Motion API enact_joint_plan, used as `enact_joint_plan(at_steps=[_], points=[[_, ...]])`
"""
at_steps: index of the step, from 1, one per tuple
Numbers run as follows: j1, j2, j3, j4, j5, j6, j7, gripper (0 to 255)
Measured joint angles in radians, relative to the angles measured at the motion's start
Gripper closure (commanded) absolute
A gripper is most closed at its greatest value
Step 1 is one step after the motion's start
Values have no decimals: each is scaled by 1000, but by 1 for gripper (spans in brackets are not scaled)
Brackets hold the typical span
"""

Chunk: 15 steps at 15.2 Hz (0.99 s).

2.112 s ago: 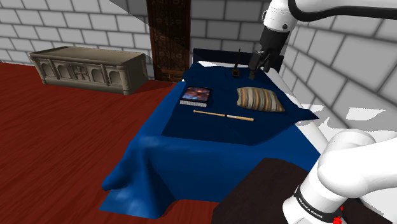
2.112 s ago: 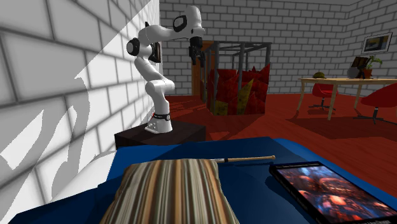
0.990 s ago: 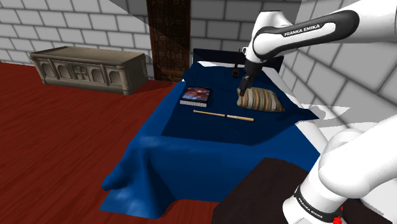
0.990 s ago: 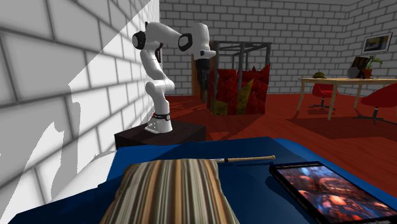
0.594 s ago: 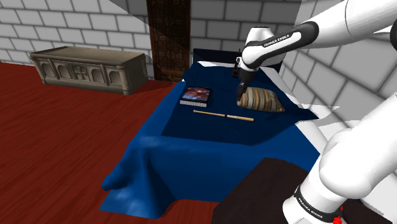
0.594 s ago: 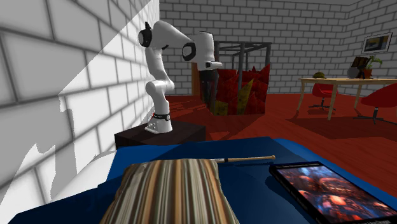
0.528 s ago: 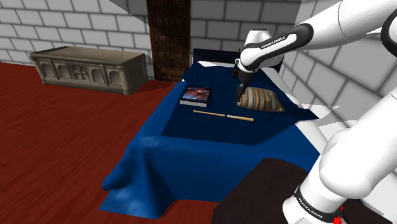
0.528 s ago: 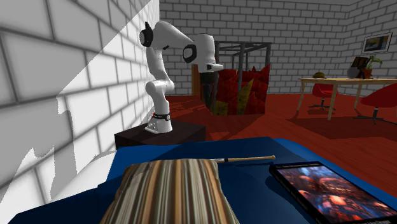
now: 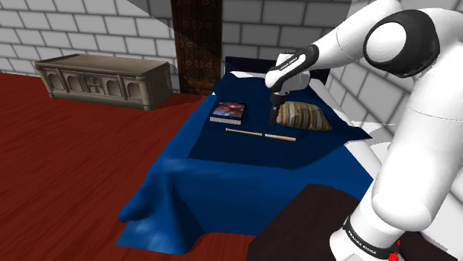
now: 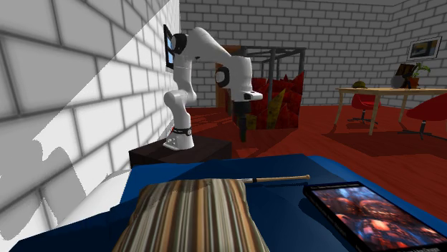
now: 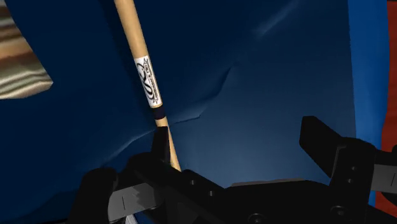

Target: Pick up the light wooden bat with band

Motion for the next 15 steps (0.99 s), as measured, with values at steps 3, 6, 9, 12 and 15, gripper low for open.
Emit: enact_joint_plan(at_steps=[3, 6, 9, 12, 15], points=[[-34, 136, 16, 99, 71, 12, -103, 0], [-67, 247, 40, 192, 112, 7, -177, 0], [-114, 376, 70, 297, 151, 13, -252, 0], [-134, 463, 93, 372, 169, 14, -279, 0], [-141, 495, 104, 375, 180, 42, -288, 0]])
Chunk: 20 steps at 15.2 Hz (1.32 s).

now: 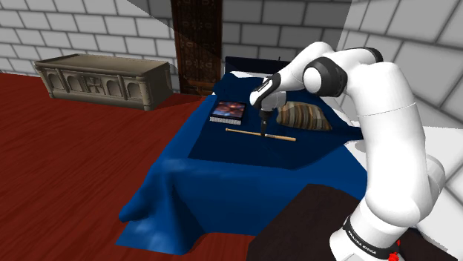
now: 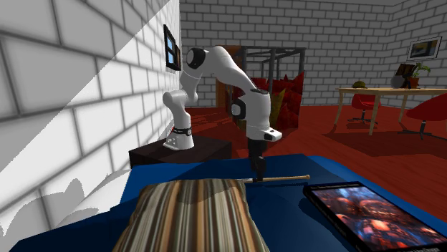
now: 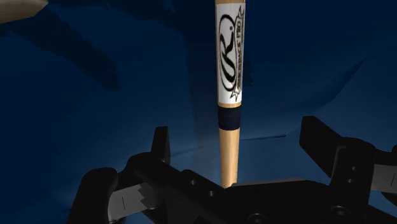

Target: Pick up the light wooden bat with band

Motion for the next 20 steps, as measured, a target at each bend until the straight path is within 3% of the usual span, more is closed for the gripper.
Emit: enact_joint_plan(at_steps=[3, 4, 20], points=[[-6, 29, 8, 7, 9, 22, -5, 0], [-7, 33, 9, 8, 10, 25, -6, 255], [2, -12, -4, 4, -5, -15, 2, 255]])
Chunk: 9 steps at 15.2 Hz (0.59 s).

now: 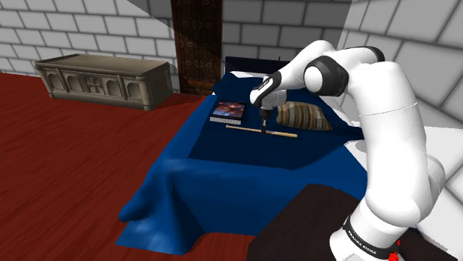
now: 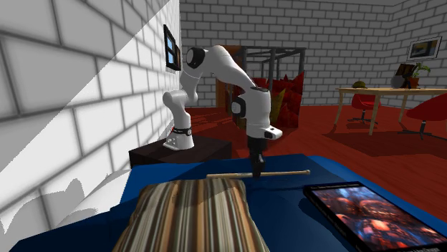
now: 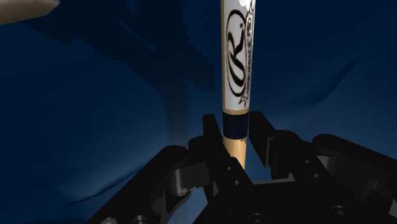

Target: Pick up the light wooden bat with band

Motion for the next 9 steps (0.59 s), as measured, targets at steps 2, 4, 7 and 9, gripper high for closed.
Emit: enact_joint_plan(at_steps=[2, 4, 7, 9], points=[[2, -14, -5, 5, -6, -18, 2, 255], [5, -32, -10, 4, -12, -35, 6, 255], [11, -56, -17, 11, -22, -66, 13, 255], [14, -72, -21, 14, -29, -84, 17, 255]])
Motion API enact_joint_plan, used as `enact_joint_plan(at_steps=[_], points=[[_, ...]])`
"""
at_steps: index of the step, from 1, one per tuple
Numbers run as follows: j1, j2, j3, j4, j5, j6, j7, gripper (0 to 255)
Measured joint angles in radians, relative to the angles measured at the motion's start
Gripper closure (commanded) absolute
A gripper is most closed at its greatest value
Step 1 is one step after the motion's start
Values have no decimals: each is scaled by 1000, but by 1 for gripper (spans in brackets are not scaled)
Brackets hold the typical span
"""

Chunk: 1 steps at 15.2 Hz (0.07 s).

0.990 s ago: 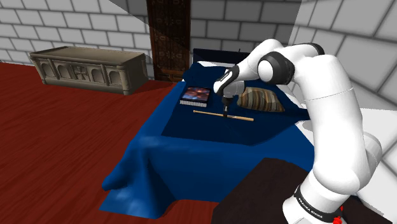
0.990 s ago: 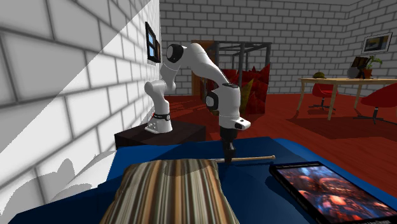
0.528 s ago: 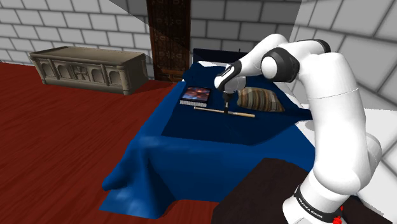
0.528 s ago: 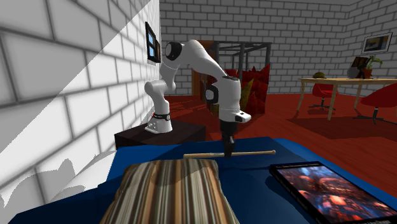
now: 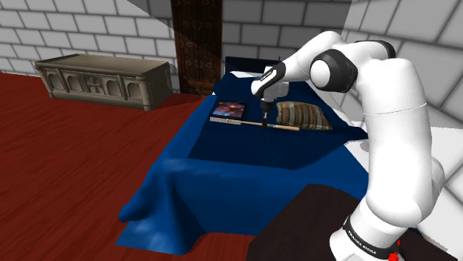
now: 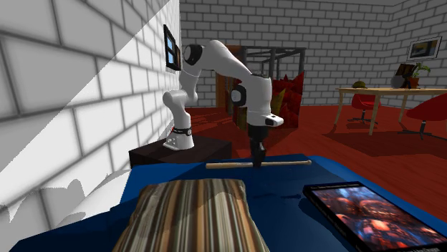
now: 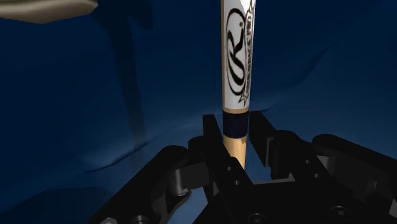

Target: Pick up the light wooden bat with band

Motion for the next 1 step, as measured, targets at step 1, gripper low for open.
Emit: enact_joint_plan(at_steps=[1], points=[[1, -6, -1, 0, -2, -6, 1, 255]])
